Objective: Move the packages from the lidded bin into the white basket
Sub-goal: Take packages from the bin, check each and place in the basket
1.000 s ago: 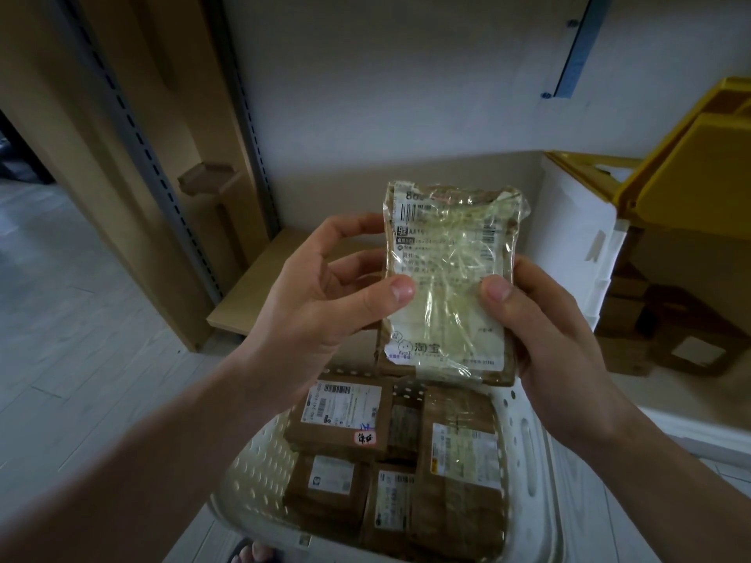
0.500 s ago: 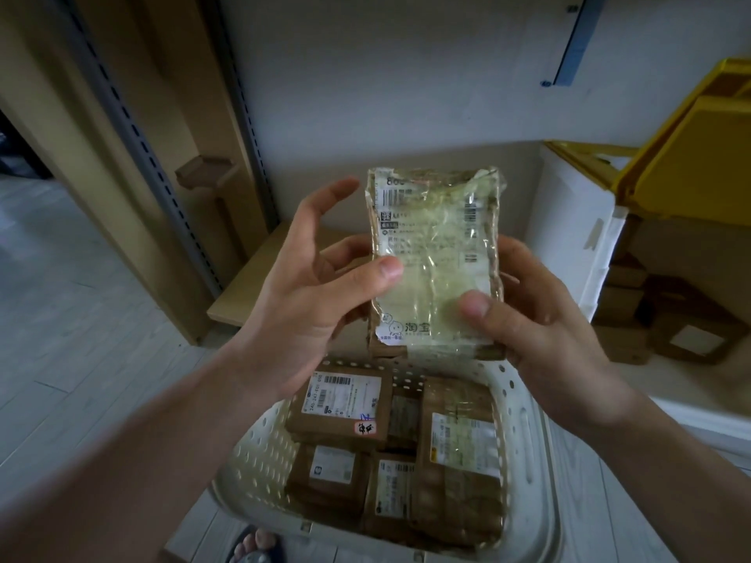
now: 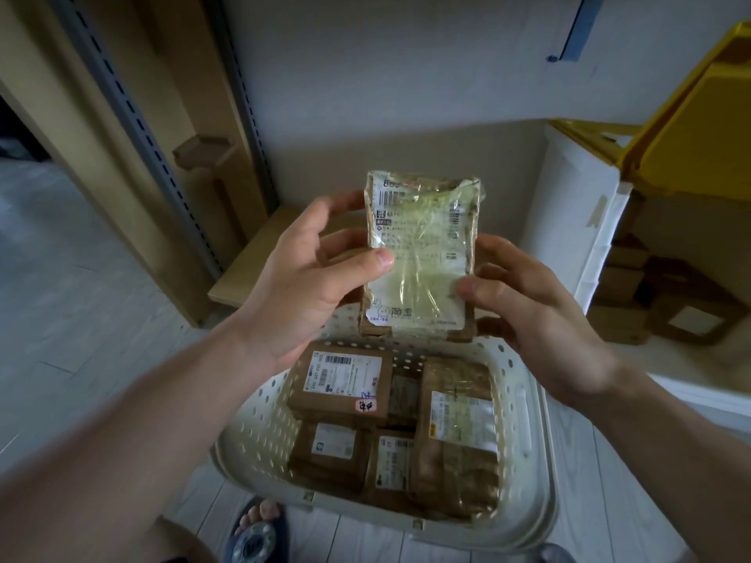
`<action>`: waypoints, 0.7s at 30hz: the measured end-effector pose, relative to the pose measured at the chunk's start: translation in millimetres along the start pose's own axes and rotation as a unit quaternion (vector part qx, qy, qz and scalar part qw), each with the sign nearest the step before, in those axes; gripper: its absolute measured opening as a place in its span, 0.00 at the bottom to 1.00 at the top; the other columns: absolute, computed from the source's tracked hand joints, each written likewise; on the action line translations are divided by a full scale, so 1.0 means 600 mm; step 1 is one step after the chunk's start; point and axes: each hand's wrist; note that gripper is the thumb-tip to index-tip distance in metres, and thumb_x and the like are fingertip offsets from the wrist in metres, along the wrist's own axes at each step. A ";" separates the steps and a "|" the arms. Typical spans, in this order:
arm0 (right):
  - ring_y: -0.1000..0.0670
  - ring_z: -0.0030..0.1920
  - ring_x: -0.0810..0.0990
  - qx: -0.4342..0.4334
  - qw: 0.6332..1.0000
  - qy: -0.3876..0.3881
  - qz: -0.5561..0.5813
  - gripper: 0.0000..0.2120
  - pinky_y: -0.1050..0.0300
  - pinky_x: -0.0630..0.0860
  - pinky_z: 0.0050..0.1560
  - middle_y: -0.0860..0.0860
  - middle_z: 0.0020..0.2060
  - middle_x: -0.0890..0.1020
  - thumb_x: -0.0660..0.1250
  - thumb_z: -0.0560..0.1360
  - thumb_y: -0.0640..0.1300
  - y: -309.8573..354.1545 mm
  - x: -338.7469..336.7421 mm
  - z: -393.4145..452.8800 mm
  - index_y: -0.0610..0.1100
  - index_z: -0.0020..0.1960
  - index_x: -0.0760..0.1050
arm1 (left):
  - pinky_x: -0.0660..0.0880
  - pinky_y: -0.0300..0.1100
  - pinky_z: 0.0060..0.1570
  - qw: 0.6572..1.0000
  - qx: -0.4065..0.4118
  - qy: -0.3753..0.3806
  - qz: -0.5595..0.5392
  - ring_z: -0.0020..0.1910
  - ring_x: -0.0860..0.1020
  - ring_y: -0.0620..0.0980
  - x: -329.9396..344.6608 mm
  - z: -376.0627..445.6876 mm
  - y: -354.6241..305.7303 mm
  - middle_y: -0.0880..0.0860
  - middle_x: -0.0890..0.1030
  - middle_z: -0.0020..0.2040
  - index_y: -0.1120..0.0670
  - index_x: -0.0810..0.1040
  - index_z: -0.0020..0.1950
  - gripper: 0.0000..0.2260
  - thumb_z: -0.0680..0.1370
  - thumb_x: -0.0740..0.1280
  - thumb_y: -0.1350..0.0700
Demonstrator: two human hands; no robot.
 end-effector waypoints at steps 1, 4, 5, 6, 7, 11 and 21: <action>0.48 0.51 0.86 0.009 1.000 -0.013 -0.012 0.25 0.58 0.82 0.42 0.47 0.50 0.86 0.69 0.74 0.48 0.000 0.001 0.001 0.48 0.70 0.73 | 0.78 0.63 0.63 1.000 -0.003 0.001 0.011 0.60 0.83 0.62 0.000 -0.001 0.002 0.60 0.84 0.59 0.55 0.71 0.70 0.26 0.72 0.72 0.61; 0.50 0.48 0.87 0.058 0.997 -0.037 -0.040 0.14 0.60 0.81 0.39 0.48 0.49 0.86 0.70 0.78 0.43 -0.015 0.001 0.001 0.45 0.63 0.77 | 0.82 0.55 0.57 0.998 -0.025 0.000 0.063 0.56 0.85 0.55 0.004 0.000 0.024 0.57 0.86 0.56 0.55 0.72 0.69 0.22 0.76 0.71 0.67; 0.51 0.47 0.87 0.072 0.995 -0.042 -0.045 0.11 0.61 0.81 0.38 0.48 0.48 0.86 0.70 0.78 0.42 -0.024 0.001 0.001 0.45 0.61 0.78 | 0.82 0.54 0.56 0.996 -0.037 -0.005 0.075 0.55 0.85 0.54 0.004 -0.001 0.035 0.56 0.86 0.55 0.54 0.73 0.68 0.22 0.77 0.70 0.68; 0.52 0.45 0.87 0.081 0.994 -0.047 -0.052 0.10 0.62 0.81 0.37 0.48 0.48 0.86 0.70 0.78 0.41 -0.032 -0.001 0.001 0.44 0.60 0.78 | 0.82 0.54 0.56 0.995 -0.046 -0.011 0.087 0.55 0.86 0.53 0.004 0.000 0.046 0.55 0.87 0.54 0.53 0.73 0.68 0.22 0.77 0.71 0.68; 0.53 0.44 0.87 0.092 0.993 -0.051 -0.061 0.11 0.62 0.80 0.36 0.47 0.48 0.85 0.70 0.78 0.41 -0.038 0.000 0.002 0.43 0.60 0.78 | 0.82 0.55 0.57 0.994 -0.053 -0.013 0.100 0.54 0.86 0.53 0.005 0.000 0.056 0.54 0.87 0.54 0.52 0.73 0.67 0.21 0.77 0.71 0.67; 0.57 0.37 0.85 0.125 0.985 -0.078 -0.091 0.14 0.61 0.79 0.34 0.51 0.44 0.85 0.71 0.77 0.41 -0.068 0.003 0.005 0.42 0.62 0.76 | 0.82 0.57 0.57 0.988 -0.087 -0.015 0.125 0.53 0.86 0.53 0.006 -0.002 0.084 0.53 0.87 0.52 0.52 0.73 0.68 0.21 0.77 0.72 0.64; 0.47 0.41 0.86 0.177 0.954 -0.104 -0.217 0.29 0.44 0.86 0.40 0.49 0.46 0.83 0.76 0.73 0.51 -0.116 0.012 0.024 0.49 0.69 0.67 | 0.74 0.33 0.44 0.959 -0.145 -0.013 0.244 0.48 0.81 0.39 0.020 0.011 0.138 0.41 0.81 0.49 0.51 0.69 0.76 0.24 0.81 0.69 0.56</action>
Point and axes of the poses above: each hand's wrist, its own z-axis towards the middle knuckle, its own x-axis out of the palm, y = z × x
